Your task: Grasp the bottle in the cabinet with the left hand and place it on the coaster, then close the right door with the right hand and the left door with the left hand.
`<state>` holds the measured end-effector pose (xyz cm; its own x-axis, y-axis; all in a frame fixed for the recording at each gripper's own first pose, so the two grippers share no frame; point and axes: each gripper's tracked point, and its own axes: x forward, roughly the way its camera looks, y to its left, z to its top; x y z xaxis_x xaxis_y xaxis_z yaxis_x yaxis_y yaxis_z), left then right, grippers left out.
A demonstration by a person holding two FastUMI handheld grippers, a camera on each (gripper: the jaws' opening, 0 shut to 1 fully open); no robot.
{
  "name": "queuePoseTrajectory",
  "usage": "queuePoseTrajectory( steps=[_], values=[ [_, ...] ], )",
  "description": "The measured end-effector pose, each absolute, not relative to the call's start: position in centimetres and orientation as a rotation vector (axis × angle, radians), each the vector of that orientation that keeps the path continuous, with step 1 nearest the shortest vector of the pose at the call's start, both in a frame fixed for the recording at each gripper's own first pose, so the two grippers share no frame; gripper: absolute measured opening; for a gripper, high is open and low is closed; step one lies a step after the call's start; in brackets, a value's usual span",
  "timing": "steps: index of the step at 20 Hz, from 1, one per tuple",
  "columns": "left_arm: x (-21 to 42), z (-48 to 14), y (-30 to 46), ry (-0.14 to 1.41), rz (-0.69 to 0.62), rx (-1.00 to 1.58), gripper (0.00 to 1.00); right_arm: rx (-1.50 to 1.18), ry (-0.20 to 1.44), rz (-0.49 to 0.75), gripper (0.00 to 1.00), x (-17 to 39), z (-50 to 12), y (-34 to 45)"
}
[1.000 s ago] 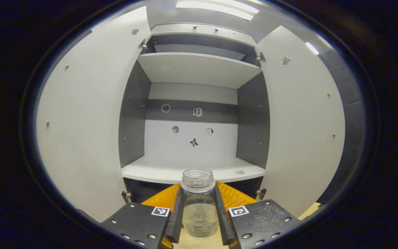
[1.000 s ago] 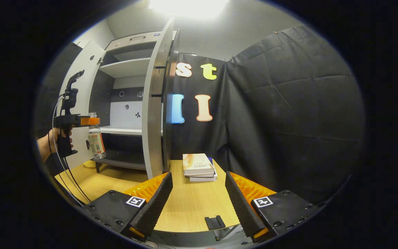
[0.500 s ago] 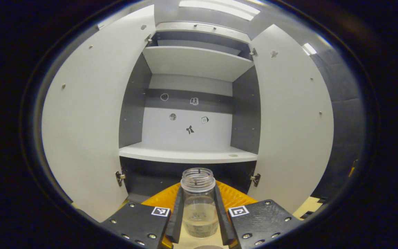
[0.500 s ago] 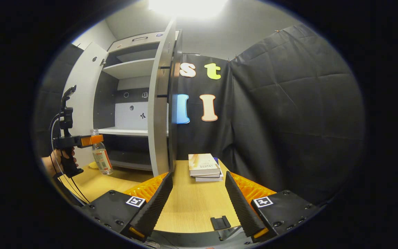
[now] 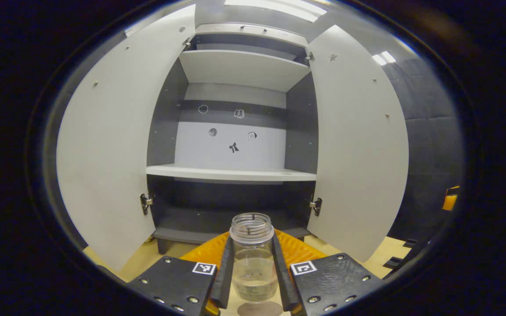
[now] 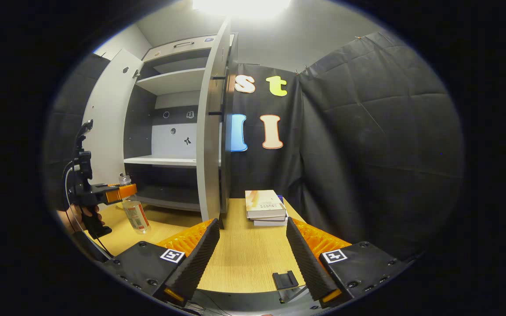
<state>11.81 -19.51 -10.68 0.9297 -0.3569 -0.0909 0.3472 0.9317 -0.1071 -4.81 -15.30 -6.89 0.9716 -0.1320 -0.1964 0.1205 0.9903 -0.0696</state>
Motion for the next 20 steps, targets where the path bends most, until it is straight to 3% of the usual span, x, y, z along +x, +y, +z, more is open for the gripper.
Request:
queuePoseTrajectory(
  steps=[13, 20],
  values=[
    [10.0, -20.9, -20.6, 0.219, -0.338, -0.054, 0.47, -0.106, 0.250, -0.128, 0.98, -4.9, -7.6, -15.7],
    [8.4, -21.1, -21.0, 0.231, -0.326, -0.045, 0.50, -0.106, 0.259, -0.096, 0.98, -3.7, -7.3, -14.9]
  ],
)
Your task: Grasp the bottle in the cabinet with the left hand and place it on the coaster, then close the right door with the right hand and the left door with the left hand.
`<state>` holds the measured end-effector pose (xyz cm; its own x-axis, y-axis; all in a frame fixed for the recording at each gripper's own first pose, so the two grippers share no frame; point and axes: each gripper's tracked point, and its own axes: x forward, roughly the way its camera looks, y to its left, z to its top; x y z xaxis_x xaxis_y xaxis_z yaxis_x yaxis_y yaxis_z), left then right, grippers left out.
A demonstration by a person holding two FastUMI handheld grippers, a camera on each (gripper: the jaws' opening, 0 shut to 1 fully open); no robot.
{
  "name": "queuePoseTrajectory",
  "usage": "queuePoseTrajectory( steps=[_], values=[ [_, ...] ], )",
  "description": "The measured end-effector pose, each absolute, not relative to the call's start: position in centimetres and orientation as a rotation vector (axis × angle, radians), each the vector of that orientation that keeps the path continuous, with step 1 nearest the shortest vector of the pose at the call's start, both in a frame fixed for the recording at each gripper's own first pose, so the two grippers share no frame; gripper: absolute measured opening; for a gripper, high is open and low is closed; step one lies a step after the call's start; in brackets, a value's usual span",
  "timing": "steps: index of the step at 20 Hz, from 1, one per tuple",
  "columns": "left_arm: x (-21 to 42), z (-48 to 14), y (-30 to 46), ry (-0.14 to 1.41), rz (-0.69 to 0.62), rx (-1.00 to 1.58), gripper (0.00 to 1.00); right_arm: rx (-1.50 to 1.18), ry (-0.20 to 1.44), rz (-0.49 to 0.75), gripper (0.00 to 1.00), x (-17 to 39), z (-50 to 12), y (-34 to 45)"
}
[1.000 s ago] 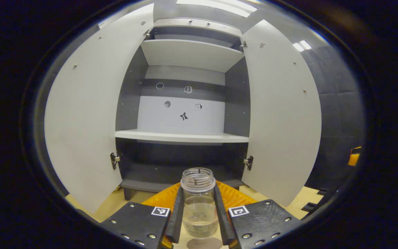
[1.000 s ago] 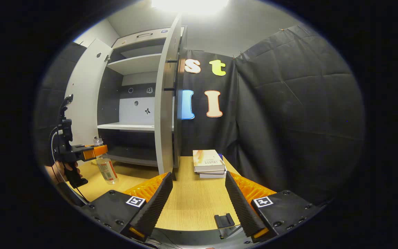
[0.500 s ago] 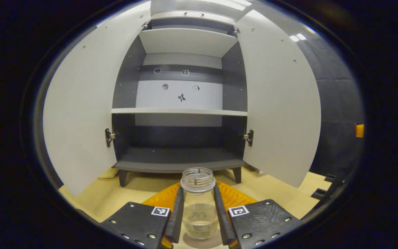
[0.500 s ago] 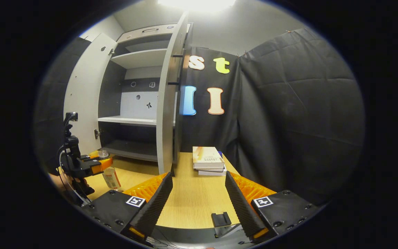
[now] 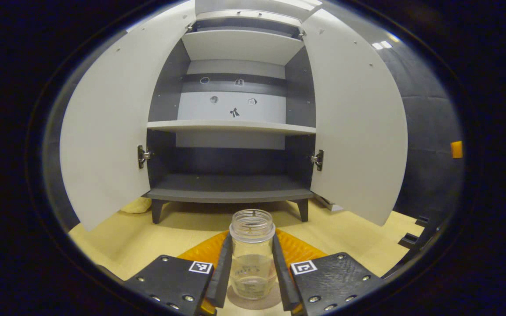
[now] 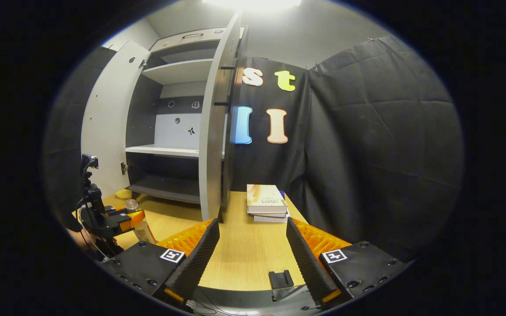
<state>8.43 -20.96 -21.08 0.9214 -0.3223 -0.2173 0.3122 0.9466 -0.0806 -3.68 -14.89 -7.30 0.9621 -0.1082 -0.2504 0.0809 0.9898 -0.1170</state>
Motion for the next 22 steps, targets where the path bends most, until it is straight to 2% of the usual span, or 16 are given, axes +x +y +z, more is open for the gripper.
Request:
queuePoseTrajectory(
  steps=[4, 5, 6, 15, 19, 22],
  values=[
    [8.0, -20.8, -20.9, 0.245, -0.309, -0.042, 0.65, -0.105, 0.276, -0.054, 0.98, -2.5, -7.5, -14.0],
    [7.8, -20.6, -20.8, 0.250, -0.306, -0.042, 0.72, -0.100, 0.274, -0.046, 0.98, -2.2, -7.4, -13.9],
    [7.6, -19.9, -20.7, 0.252, -0.298, -0.040, 0.91, -0.086, 0.269, -0.038, 0.98, -1.8, -6.9, -13.7],
    [4.6, -6.3, -18.1, 0.118, -0.251, -0.062, 0.91, -0.006, 0.137, -0.031, 0.97, 2.6, 0.7, -16.0],
    [4.5, -2.5, -14.7, 0.077, -0.194, -0.055, 0.91, -0.012, 0.136, -0.103, 0.98, 5.0, 3.3, -18.8],
    [4.0, -1.0, -11.0, 0.055, -0.132, -0.054, 0.91, -0.016, 0.145, -0.109, 0.98, 6.4, 4.8, -19.5]
  ],
)
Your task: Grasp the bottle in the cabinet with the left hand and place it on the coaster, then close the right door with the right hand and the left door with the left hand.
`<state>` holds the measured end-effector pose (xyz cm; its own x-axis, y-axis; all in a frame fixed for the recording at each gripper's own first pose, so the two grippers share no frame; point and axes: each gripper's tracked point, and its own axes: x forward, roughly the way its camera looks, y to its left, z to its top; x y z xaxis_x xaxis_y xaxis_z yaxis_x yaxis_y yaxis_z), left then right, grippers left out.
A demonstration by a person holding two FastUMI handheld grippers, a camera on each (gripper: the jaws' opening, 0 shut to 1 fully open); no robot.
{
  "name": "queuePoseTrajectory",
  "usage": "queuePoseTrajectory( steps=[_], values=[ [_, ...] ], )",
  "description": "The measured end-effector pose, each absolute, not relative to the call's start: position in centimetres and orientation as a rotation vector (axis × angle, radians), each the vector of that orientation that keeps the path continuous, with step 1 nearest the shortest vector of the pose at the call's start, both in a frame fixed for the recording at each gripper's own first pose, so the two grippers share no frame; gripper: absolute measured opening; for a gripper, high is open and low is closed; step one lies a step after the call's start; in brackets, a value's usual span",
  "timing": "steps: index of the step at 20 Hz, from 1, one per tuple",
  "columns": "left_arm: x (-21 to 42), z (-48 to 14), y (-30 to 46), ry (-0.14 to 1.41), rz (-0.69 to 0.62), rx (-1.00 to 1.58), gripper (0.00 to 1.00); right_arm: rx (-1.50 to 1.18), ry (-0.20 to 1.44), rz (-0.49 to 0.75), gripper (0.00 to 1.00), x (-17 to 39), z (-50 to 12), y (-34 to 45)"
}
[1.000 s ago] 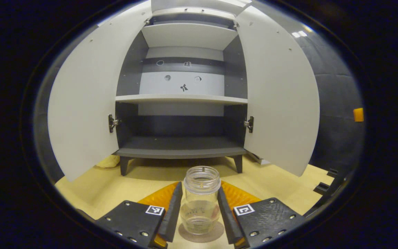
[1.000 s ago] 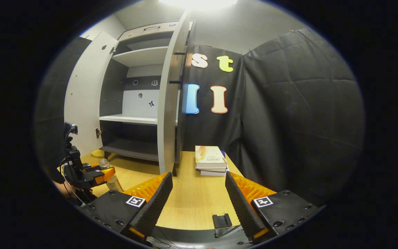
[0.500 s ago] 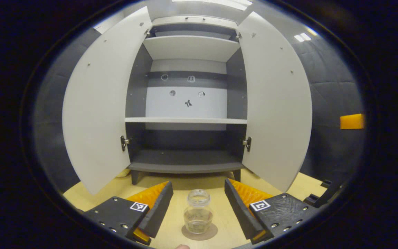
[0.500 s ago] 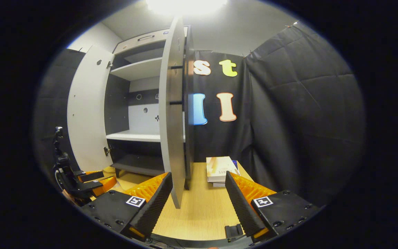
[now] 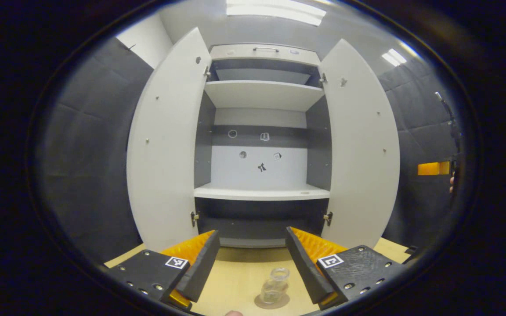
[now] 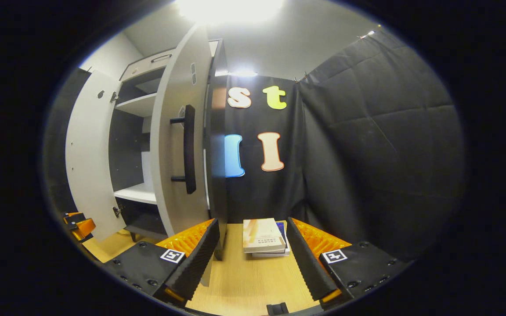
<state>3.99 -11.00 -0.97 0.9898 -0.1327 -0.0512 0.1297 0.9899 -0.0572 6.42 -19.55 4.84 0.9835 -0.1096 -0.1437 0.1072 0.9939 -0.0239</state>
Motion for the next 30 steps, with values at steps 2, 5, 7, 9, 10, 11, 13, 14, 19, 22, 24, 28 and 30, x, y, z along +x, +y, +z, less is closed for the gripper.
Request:
queuePoseTrajectory(
  steps=[2, 5, 7, 9, 10, 11, 13, 14, 19, 22, 24, 28, 30],
  values=[
    [3.9, -0.4, -8.4, 0.050, -0.087, -0.050, 0.91, -0.014, 0.138, -0.127, 0.98, 7.4, 6.1, -19.7],
    [3.8, 0.4, -4.4, 0.056, -0.034, -0.051, 0.91, 0.001, 0.116, -0.140, 0.98, 8.7, 8.2, -18.8],
    [3.8, 1.2, -1.2, 0.046, 0.002, -0.054, 0.92, 0.016, 0.096, -0.129, 0.97, 9.5, 9.6, -17.4],
    [3.7, 1.5, 2.0, 0.042, 0.043, -0.050, 0.91, 0.019, 0.082, -0.145, 0.97, 9.9, 10.6, -17.1],
    [3.5, 1.7, 3.5, 0.040, 0.057, -0.051, 0.91, 0.019, 0.079, -0.155, 0.96, 10.0, 11.0, -16.8],
    [3.5, 1.9, 4.9, 0.036, 0.072, -0.049, 0.92, 0.021, 0.077, -0.162, 0.98, 10.1, 11.2, -16.4],
    [3.6, 1.9, 7.7, 0.034, 0.105, -0.038, 0.91, 0.018, 0.076, -0.175, 0.96, 10.3, 11.4, -15.8],
    [3.6, 1.9, 9.0, 0.034, 0.121, -0.035, 0.91, 0.016, 0.080, -0.176, 0.98, 10.4, 11.4, -15.3],
    [3.3, 1.9, 15.1, 0.025, 0.173, -0.049, 0.91, -0.015, 0.096, -0.239, 0.95, 10.0, 10.8, -14.4],
    [3.3, 1.5, 18.1, 0.029, 0.196, -0.048, 0.91, 0.013, 0.072, -0.204, 0.93, 10.1, 11.7, -11.7],
    [3.3, 1.2, 19.9, 0.029, 0.211, -0.048, 0.92, -0.054, 0.064, -0.220, 0.89, 10.4, 11.8, -11.8],
    [3.7, 0.5, 21.7, 0.040, 0.205, -0.074, 0.91, -0.050, 0.054, -0.283, 0.85, 9.8, 11.7, -11.9],
    [4.0, 0.5, 22.3, 0.038, 0.201, -0.065, 0.92, -0.041, 0.052, -0.295, 0.89, 9.8, 11.6, -11.8]
  ],
)
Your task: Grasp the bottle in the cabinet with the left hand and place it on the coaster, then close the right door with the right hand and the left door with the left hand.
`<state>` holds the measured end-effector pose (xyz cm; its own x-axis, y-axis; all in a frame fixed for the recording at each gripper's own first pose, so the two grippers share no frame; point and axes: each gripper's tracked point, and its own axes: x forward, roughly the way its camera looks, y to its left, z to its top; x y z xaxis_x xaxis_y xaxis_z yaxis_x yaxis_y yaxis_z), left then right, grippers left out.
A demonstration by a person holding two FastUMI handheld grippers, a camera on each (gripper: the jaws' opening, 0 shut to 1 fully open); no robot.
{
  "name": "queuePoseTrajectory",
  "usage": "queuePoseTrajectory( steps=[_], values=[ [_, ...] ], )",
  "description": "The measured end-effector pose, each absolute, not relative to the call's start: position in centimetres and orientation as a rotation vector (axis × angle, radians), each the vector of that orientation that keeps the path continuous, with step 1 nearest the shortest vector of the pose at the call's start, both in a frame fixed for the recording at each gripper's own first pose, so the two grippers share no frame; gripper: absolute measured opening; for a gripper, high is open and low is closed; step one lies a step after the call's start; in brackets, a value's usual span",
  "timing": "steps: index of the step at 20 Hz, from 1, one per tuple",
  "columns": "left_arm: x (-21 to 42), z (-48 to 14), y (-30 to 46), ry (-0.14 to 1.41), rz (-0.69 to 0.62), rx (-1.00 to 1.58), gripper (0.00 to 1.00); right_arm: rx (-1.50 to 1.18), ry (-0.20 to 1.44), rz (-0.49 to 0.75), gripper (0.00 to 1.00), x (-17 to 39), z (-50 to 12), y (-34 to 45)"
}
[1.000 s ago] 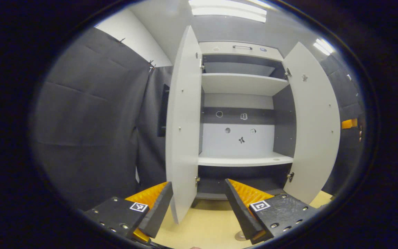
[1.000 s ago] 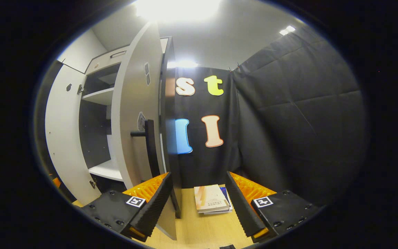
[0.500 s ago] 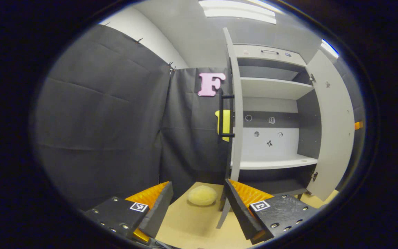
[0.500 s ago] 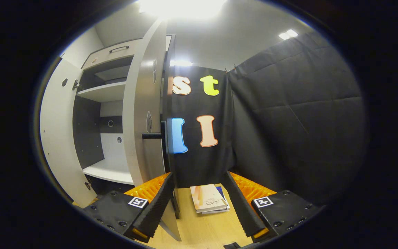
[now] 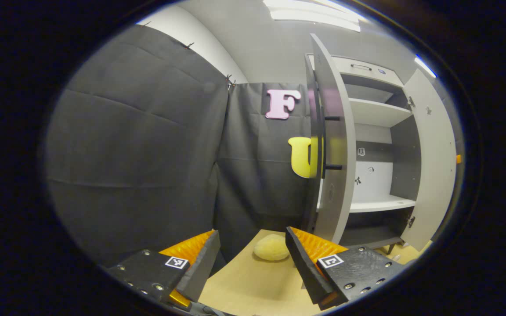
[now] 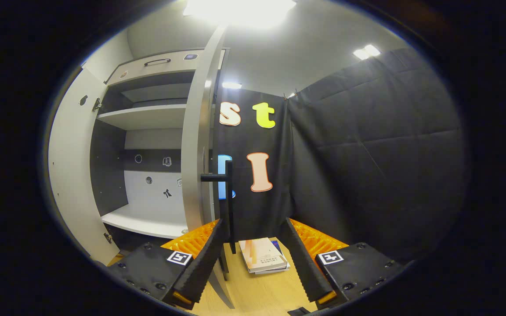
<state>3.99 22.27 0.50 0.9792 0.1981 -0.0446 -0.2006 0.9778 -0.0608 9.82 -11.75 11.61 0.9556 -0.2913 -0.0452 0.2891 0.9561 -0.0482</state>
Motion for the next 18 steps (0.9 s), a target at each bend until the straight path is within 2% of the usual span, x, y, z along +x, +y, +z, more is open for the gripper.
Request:
queuePoseTrajectory(
  steps=[2, 3, 4, 5, 7, 18],
  values=[
    [4.0, 0.4, 22.6, 0.032, 0.192, -0.054, 0.91, -0.050, 0.057, -0.311, 0.89, 9.7, 11.6, -11.7],
    [4.0, 0.0, 22.8, 0.032, 0.191, -0.050, 0.91, -0.054, 0.059, -0.319, 0.85, 9.7, 11.6, -11.5],
    [4.0, -0.4, 23.1, 0.039, 0.187, -0.050, 0.91, -0.059, 0.058, -0.330, 0.89, 9.7, 11.7, -11.5],
    [4.2, -0.9, 23.4, 0.048, 0.184, -0.055, 0.91, -0.065, 0.061, -0.337, 0.85, 9.7, 11.6, -11.4],
    [4.4, -1.3, 23.3, 0.060, 0.176, -0.069, 0.91, -0.067, 0.065, -0.334, 0.89, 9.6, 11.6, -10.7],
    [5.3, -1.2, 24.4, 0.056, 0.157, -0.070, 0.92, -0.030, 0.069, -0.197, 0.89, 11.6, 11.2, -2.3]
  ],
)
